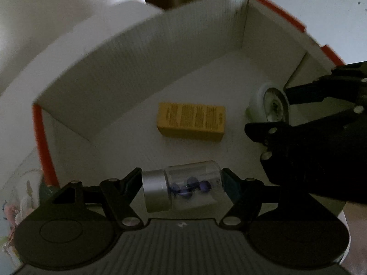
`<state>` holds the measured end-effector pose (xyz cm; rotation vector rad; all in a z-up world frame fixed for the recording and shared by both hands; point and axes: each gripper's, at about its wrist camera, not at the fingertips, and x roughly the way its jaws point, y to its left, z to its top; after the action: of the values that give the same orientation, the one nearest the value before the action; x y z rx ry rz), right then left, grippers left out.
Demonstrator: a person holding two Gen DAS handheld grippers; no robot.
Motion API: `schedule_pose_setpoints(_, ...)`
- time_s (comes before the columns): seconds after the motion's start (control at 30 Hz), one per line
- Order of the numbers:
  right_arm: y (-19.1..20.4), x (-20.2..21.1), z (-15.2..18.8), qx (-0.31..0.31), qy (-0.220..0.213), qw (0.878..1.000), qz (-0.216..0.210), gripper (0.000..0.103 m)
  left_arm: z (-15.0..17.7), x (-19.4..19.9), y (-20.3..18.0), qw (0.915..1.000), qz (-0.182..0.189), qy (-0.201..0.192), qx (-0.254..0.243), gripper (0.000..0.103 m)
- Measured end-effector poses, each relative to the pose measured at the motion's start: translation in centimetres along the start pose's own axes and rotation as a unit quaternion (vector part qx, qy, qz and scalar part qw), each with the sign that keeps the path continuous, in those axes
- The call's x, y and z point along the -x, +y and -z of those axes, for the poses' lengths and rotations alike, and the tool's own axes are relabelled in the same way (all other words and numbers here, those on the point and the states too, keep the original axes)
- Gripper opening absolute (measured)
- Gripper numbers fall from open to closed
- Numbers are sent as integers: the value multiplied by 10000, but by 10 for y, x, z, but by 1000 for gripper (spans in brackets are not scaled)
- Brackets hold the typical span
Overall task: Organize rigid objects
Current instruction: 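Carry the pill bottle with the left tool while the right tool carries the tape dispenser into the red box, then open the left tool to release the pill bottle while the right tool releases the tape dispenser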
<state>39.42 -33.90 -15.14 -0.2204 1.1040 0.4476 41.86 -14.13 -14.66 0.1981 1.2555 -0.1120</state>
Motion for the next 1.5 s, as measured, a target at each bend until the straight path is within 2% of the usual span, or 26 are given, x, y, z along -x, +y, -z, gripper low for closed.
schedule_pose_setpoints(0.1,-3,-5,0,-16,100,9999,-52,57,-4,-8,3,9995,66,308,20,75)
schedule_pose_setpoints(0.27,-2,-8,1,21,182,9998,-69,57,-5,-16,1,9982,46,598,-18,73)
schedule_pose_setpoints(0.6,-7,-2,-2,-134,166,9997,-150,60,-2,-13,0,9983,27,583,-68,73)
schedule_pose_setpoints(0.87,-10,16,5,-219,-44,9995,-239,63,4,1,-9,9993,-164,254,-238,74)
schedule_pose_setpoints(1.13,-9,45,10,-294,-302,9983,-407,67,9,23,-6,9998,-72,-191,27,73)
schedule_pose_setpoints(1.5,0,94,23,-238,-739,9945,-702,73,36,60,8,9959,121,-765,466,74)
